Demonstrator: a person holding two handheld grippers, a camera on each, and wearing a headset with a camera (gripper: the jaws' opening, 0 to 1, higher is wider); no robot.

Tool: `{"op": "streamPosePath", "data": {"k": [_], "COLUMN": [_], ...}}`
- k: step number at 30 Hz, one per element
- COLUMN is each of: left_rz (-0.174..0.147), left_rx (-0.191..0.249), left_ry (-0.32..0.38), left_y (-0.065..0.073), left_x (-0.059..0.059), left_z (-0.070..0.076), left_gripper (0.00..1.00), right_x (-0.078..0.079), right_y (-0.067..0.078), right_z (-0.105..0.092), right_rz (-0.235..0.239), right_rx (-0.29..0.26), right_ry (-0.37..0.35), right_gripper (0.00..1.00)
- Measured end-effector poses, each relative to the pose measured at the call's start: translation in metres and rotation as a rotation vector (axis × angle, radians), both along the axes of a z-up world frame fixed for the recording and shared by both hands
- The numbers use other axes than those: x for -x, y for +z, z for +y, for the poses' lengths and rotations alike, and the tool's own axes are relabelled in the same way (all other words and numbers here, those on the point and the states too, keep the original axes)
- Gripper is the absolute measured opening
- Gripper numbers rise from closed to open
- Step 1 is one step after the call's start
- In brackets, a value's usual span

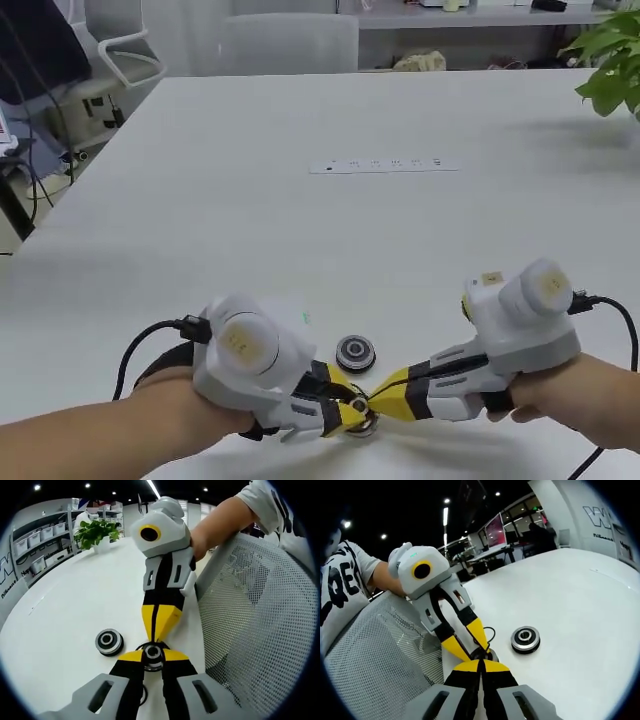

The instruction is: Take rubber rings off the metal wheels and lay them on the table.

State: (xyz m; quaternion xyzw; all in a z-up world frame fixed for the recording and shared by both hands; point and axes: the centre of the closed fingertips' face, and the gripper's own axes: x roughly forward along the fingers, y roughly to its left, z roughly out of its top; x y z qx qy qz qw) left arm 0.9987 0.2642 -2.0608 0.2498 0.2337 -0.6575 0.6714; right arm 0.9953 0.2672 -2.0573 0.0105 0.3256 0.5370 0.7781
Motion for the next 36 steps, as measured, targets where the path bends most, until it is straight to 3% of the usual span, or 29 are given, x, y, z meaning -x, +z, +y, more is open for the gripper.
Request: {"op": "streamPosePath", "data": {"k": [3, 7, 17, 27, 29, 36], "left_rz": [0.037, 0.041, 0.064, 0.05, 0.063, 0.048], "left_rx": [0.009, 0.002, 0.037, 0.103, 0.117, 0.134], "left_ry": [0.004, -0.012, -0.015, 0.011, 0.011, 0.034], "left_y": [0.001, 0.001, 0.013, 0.037, 0.042, 0.05], "left_x": [0.002, 0.006, 0.011, 0.01, 0.012, 0.01], "left_z": [0.0, 0.0, 0.006, 0.016, 0.018, 0.031], "left_gripper": [0.11, 0.16, 0.23, 0.33, 0.36, 0.43], "right_x": [0.0, 0.0, 0.001, -0.001, -0.001, -0.003], "right_y": [0.0, 0.002, 0.005, 0.01, 0.012, 0.015], "right_z": [-0.001, -0.001, -0.001, -0.003, -0.003, -0.003], "right_rz": [0.001, 0.0, 0.002, -0.001, 0.0, -0.003], "right_rx": [0.002, -0.008, -0.02, -0.037, -0.041, -0.051], "right_ry": [-0.001, -0.002, -0.001, -0.012, -0.012, -0.021], "right_gripper": [0.0, 0.0, 0.0, 0.0, 0.0, 0.0]}}
